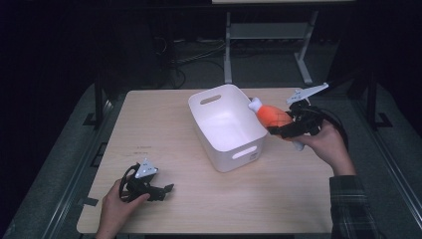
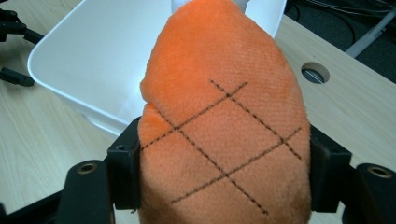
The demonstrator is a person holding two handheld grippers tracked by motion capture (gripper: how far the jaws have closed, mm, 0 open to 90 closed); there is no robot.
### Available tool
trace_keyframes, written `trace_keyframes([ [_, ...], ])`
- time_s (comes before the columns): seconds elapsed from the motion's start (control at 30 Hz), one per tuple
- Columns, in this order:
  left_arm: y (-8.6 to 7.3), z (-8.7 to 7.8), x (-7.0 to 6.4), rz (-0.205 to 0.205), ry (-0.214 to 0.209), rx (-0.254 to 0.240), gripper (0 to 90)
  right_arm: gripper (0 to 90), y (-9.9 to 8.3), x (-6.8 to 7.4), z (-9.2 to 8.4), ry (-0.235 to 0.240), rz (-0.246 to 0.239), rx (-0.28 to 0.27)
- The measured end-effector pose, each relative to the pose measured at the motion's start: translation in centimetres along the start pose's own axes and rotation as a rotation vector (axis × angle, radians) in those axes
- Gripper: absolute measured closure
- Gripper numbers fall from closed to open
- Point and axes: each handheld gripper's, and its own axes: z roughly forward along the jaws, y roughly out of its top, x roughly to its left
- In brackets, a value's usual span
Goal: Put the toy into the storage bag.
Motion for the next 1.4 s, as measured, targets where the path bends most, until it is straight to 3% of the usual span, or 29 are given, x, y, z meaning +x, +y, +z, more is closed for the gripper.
trace_keyframes([
  [0.6, 0.0, 0.0, 0.0, 0.0, 0.0, 0.0, 12.7, 29.9, 4.6, 1.7, 2.8, 0.013, -0.027, 0.018],
  [1.4, 0.0, 0.0, 0.0, -0.002, 0.001, 0.0, 12.7, 29.5, 8.8, 4.5, 7.9, 0.001, -0.05, 0.063],
])
